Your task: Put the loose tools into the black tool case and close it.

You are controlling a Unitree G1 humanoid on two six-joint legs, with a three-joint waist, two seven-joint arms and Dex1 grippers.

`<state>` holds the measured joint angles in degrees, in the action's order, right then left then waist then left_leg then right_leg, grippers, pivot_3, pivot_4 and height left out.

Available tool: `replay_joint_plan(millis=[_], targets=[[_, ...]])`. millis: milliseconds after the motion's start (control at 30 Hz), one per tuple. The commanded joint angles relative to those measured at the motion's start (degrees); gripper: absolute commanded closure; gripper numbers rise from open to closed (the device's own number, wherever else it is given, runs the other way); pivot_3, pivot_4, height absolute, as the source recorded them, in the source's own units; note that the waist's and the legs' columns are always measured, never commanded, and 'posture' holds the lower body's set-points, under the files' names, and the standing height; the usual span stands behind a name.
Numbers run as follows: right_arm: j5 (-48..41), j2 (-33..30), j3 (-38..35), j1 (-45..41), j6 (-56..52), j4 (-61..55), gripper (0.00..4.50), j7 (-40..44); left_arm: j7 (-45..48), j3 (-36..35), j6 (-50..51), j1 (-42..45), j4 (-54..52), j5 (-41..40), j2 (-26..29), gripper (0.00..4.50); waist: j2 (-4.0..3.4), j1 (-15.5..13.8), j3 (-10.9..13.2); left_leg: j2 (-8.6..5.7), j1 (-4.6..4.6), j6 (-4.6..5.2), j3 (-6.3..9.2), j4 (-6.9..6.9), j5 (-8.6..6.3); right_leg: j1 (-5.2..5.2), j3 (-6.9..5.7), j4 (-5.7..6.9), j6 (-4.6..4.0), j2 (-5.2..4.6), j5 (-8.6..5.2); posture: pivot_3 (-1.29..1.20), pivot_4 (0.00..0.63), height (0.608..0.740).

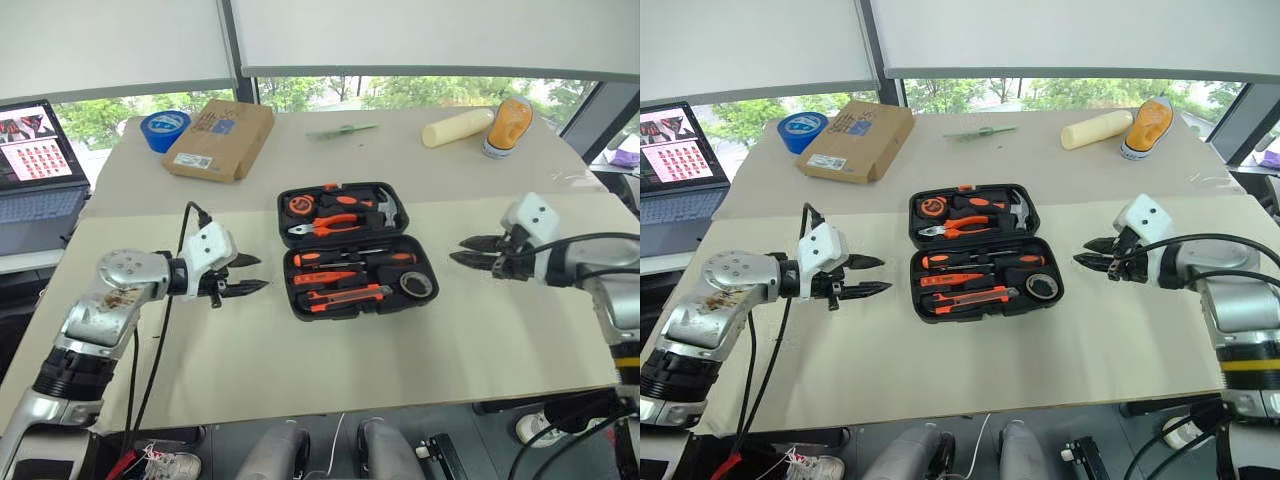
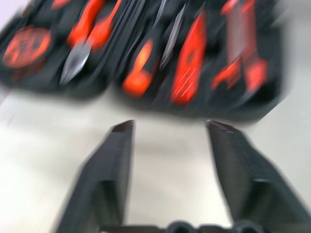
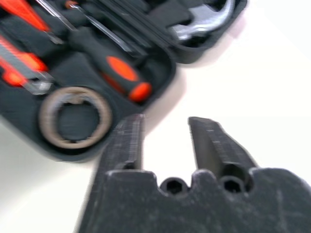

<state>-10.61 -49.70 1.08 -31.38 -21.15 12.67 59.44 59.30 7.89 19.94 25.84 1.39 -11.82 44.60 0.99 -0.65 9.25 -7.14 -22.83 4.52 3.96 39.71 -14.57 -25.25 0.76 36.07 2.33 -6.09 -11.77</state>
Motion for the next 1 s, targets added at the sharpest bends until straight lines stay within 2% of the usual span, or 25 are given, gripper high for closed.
replay_joint_plan(millis=[33,100,133,367,633,800,1000], targets=[[4.68,3.04,4.62,-4.04,7.67,5.58,4.48,0.53,-0.3,2.98,-2.89,2.54,1.29,2.92,-2.89,3.8,0.0,-0.01,0.0,0.0,-0.01,0.0,0.0,0.01,0.0,0.0,0.0,0.02,0.0,-0.01,0.0,0.0,0.15,0.735],[6.2,4.15,6.28,-5.45,9.63,7.74,4.5,1.11,-0.33,3.91,-3.07,3.04,1.4,3.67,-4.27,4.41,0.0,0.1,0.0,-0.01,-0.07,0.0,0.0,0.02,0.01,-0.07,0.0,0.02,0.0,-0.02,0.0,0.0,0.15,0.735],[6.73,4.47,7.08,-5.87,10.94,8.37,4.5,2.09,-0.38,4.21,-2.73,3.26,1.11,3.8,-4.93,4.46,0.0,0.16,0.0,-0.02,-0.1,0.01,-0.02,0.02,0.01,-0.12,0.02,0.04,0.0,-0.02,0.0,0.0,0.15,0.735],[8.62,6.92,9.46,-9.95,13.89,11.38,4.5,5.11,0.96,4.53,-1.64,3.66,-0.55,3.23,-7.28,4.46,0.0,0.17,0.0,0.0,-0.08,0.01,-0.02,0.03,0.02,-0.1,0.0,0.05,0.0,0.01,0.0,0.0,0.15,0.735],[6.47,6.01,8.82,-5.3,11.29,3.75,4.5,9.83,5.57,4.13,-1.13,1.82,-5.33,-0.1,-7.55,4.46,0.0,-0.07,0.0,-0.04,-0.12,0.03,0.0,0.06,0.01,-0.1,-0.03,0.03,0.01,0.05,0.0,0.0,0.15,0.735],[7.94,6.25,6.71,-3.93,12.41,2.84,4.5,4.94,5.99,4.25,-1.91,0.72,-5.5,1.61,-6.42,4.46,0.0,-0.03,0.0,-0.04,-0.08,0.02,0.0,0.06,0.0,-0.05,-0.03,0.03,0.01,0.05,0.0,0.0,0.15,0.735],[10.92,3.59,3.51,-10.02,14.95,15.32,4.5,-2.73,5.64,3.74,-2.27,1.23,-3.9,2.67,-5.78,4.46,-0.01,0.02,0.0,-0.05,-0.08,0.01,-0.01,0.03,0.01,-0.11,-0.01,0.05,0.01,0.07,0.0,0.0,0.15,0.735]])
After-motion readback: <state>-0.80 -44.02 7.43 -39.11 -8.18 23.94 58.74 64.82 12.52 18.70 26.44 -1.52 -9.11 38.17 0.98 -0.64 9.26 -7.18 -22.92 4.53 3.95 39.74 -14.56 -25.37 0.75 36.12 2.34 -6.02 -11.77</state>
